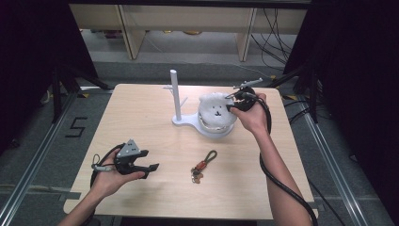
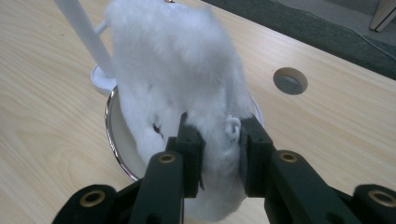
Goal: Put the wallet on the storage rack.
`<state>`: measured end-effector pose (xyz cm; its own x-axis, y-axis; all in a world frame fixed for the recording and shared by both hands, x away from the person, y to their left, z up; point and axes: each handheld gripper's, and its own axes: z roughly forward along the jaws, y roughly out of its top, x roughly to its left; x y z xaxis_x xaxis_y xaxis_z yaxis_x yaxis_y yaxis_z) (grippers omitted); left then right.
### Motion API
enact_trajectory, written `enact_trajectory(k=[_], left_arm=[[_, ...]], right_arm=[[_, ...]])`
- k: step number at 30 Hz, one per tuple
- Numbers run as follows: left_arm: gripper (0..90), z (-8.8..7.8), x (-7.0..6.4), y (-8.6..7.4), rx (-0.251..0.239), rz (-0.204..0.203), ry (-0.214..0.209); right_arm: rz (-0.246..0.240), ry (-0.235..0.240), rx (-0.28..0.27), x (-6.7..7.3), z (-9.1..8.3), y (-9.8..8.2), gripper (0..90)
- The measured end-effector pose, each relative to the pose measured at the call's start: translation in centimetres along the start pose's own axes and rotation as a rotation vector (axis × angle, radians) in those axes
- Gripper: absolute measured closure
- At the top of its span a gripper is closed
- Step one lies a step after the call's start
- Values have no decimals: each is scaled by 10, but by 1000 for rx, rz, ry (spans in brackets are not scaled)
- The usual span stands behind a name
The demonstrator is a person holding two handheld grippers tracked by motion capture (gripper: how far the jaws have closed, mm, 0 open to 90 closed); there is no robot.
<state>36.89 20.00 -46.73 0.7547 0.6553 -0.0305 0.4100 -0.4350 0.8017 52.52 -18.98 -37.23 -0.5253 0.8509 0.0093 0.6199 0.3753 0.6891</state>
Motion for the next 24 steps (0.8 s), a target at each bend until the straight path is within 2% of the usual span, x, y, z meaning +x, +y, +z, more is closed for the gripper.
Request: enact_trajectory(k=[8,9,12,15,17,18,19,20,21,23,24], left_arm=[[309,2,-3,1,-10,-14,2],[309,1,-1,2,7,8,1],[309,2,-2,2,2,10,-5],[309,2,-2,3,7,14,0],[309,3,-3,3,-9,-4,-4],[309,3,-3,4,0,-2,-10],[309,3,-4,4,-11,-5,-9],[308,2,-3,4,-1,10,-5],[307,3,-3,5,-8,13,-4],[302,4,-5,6,-26,-1,-10],[302,4,-5,6,-32,3,-12]], right_arm=[[-14,-45,9,2,6,0,717],[-18,-48,14,2,7,-1,708],[-21,-67,13,3,8,-1,687],[-20,-84,14,3,8,0,641],[-18,-91,3,3,8,0,607],[-15,-91,-1,3,8,0,586],[-14,-97,-2,3,7,0,570],[-7,-93,-4,3,6,0,557],[9,-95,-6,4,6,0,545],[-12,-91,-14,3,5,-1,532],[0,-92,-19,3,5,-1,528]])
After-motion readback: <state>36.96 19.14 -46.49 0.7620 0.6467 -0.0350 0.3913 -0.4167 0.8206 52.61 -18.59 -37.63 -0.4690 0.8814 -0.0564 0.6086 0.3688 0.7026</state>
